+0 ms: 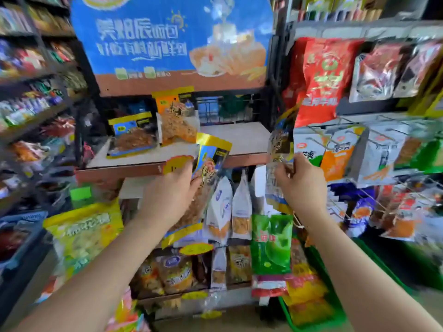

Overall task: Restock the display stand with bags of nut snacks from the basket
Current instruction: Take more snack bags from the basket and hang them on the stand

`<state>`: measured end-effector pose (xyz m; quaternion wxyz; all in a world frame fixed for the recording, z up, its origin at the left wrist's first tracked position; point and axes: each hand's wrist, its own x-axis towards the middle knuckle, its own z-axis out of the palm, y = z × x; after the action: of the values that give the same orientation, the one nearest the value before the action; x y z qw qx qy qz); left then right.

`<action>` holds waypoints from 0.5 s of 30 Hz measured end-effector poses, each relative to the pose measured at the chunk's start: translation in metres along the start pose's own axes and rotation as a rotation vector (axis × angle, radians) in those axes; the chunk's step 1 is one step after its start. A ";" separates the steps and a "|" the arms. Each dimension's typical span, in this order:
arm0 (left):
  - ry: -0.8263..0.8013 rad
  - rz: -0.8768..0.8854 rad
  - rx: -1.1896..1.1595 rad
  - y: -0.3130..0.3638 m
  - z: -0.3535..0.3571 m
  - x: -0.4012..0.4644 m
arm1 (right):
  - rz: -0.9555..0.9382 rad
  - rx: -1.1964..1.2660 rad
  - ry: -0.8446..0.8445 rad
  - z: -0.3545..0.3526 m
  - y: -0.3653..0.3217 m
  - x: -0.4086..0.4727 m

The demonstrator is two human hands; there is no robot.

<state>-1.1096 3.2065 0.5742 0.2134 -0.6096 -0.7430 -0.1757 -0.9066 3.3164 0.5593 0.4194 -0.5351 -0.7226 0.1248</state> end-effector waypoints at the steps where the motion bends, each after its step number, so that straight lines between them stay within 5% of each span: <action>1: 0.048 -0.011 0.010 -0.024 -0.015 0.005 | -0.048 0.018 0.016 0.009 -0.024 0.006; 8: 0.178 -0.001 0.147 -0.150 -0.055 0.049 | -0.304 -0.167 -0.037 0.093 -0.156 0.055; 15: 0.222 -0.126 0.146 -0.212 -0.044 0.111 | -0.353 -0.455 -0.134 0.203 -0.204 0.133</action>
<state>-1.3311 3.2345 0.6704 0.3266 -0.5215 -0.7624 -0.2004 -1.2037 3.4072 0.6256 0.2552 -0.4720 -0.8400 -0.0804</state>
